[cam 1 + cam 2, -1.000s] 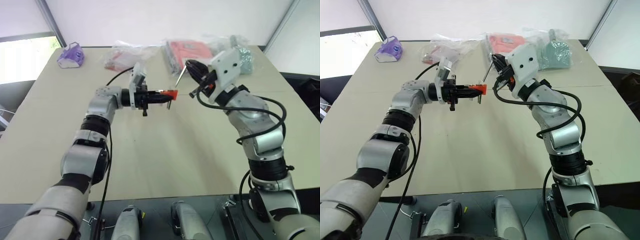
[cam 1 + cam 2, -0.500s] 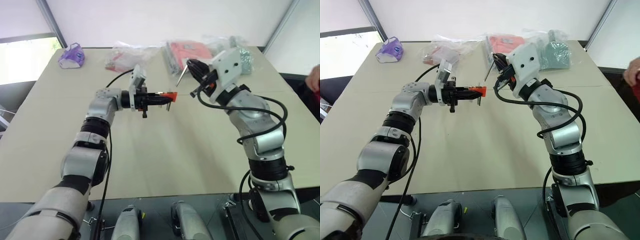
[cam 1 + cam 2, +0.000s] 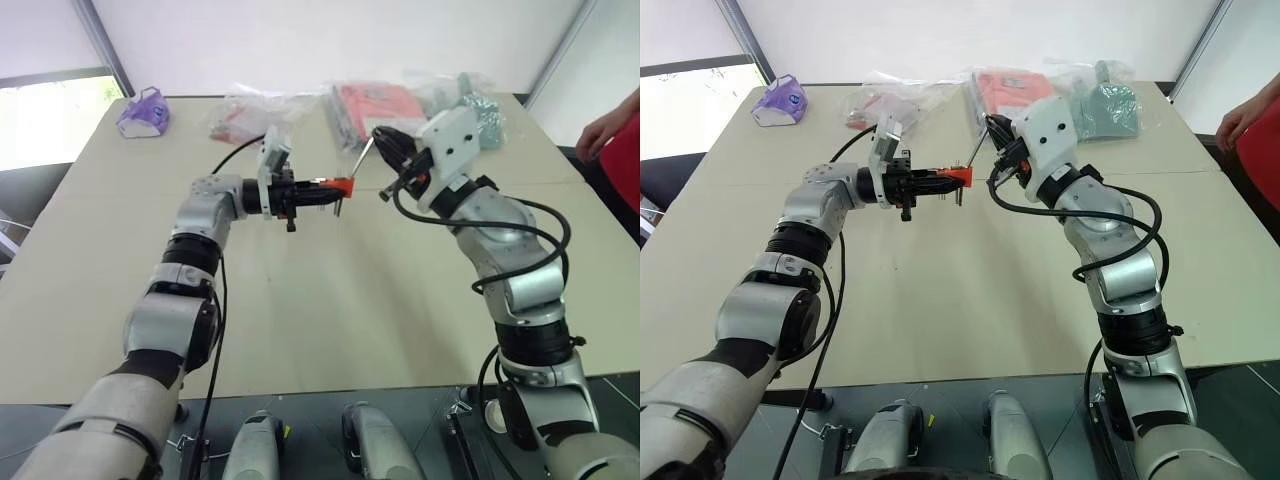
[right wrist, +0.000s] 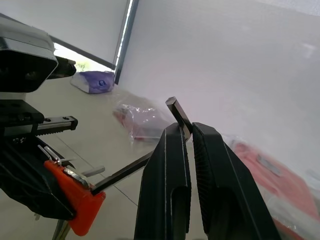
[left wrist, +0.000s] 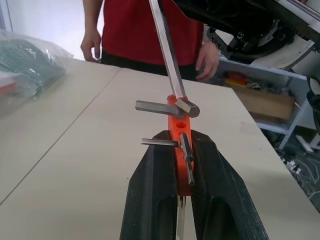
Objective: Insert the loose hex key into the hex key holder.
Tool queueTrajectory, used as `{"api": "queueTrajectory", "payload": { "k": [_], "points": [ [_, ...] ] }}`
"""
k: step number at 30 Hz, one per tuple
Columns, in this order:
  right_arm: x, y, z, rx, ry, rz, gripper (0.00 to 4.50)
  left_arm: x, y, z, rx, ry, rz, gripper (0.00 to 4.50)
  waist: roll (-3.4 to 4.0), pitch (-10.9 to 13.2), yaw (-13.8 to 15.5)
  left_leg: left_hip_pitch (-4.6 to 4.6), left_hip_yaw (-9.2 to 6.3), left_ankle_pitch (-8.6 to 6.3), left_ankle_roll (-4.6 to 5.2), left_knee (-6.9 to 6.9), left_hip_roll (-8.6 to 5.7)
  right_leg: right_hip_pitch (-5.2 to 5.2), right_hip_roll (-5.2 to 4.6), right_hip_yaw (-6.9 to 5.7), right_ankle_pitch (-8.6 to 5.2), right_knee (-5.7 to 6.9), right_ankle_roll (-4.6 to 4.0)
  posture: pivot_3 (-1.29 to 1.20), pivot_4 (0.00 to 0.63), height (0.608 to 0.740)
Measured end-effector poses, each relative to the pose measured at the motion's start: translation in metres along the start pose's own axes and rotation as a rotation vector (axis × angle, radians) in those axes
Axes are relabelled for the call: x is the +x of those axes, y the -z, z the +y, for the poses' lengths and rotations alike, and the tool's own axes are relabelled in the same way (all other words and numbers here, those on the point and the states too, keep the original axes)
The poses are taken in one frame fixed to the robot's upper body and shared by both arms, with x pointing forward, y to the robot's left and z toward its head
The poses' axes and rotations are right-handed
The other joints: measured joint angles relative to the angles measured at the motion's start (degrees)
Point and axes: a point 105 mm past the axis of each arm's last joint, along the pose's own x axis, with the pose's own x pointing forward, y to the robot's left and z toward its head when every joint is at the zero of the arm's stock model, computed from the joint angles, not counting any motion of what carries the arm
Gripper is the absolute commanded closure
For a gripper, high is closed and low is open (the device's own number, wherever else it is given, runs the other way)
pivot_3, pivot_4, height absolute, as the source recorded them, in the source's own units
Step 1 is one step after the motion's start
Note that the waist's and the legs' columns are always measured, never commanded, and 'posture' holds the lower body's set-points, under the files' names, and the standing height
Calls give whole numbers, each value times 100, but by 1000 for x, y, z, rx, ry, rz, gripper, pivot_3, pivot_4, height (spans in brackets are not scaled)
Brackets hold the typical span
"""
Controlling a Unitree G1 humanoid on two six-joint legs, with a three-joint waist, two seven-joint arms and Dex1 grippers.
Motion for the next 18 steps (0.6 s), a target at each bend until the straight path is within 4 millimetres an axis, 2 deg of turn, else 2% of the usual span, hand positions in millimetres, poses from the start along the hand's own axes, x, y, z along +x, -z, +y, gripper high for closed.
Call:
{"api": "queueTrajectory", "payload": {
  "k": [18],
  "points": [
    [-2, -4, 4, -67, -62, -32, 4236, 1, 1, -1, -4, 11, 3, 4500, 0, 0, -3, 1, 0, 0, 0, 2, 0, 0, 1, 1, 0, 3, 0, 0, 150, 740]
  ]
}}
